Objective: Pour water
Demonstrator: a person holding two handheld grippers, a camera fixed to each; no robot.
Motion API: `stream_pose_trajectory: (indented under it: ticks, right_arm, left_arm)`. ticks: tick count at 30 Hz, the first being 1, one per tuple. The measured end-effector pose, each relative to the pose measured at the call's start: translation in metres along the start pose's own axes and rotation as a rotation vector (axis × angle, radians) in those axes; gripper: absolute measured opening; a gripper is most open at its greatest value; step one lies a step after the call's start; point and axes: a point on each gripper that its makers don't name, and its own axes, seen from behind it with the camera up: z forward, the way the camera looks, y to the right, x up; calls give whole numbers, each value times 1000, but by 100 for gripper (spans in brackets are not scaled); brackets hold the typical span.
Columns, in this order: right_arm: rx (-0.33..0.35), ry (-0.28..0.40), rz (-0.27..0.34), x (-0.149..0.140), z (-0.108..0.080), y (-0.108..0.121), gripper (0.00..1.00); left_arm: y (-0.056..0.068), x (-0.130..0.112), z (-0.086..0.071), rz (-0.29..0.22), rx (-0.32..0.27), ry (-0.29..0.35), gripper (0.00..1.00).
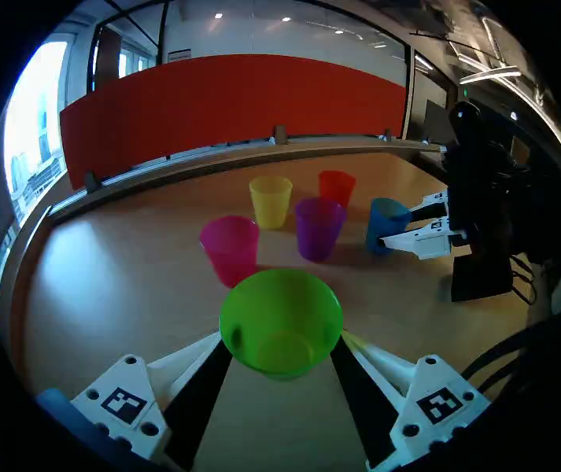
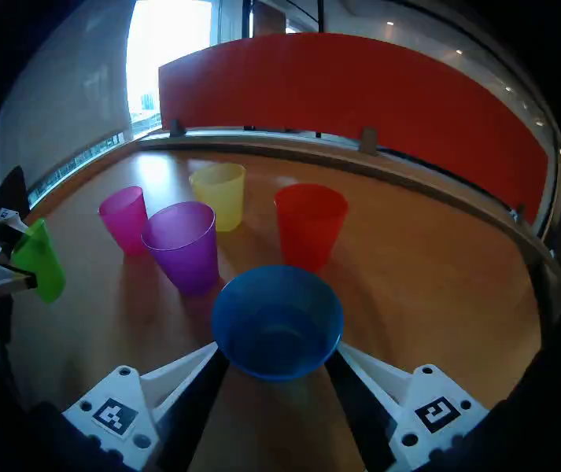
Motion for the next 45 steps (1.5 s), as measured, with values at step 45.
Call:
stream_pose_trajectory:
  ticks: [45]
  right_arm:
    - [47,190,-103,109,-114,-35,82]
  left_arm:
    - [21,55,-34,61,-49,91,82]
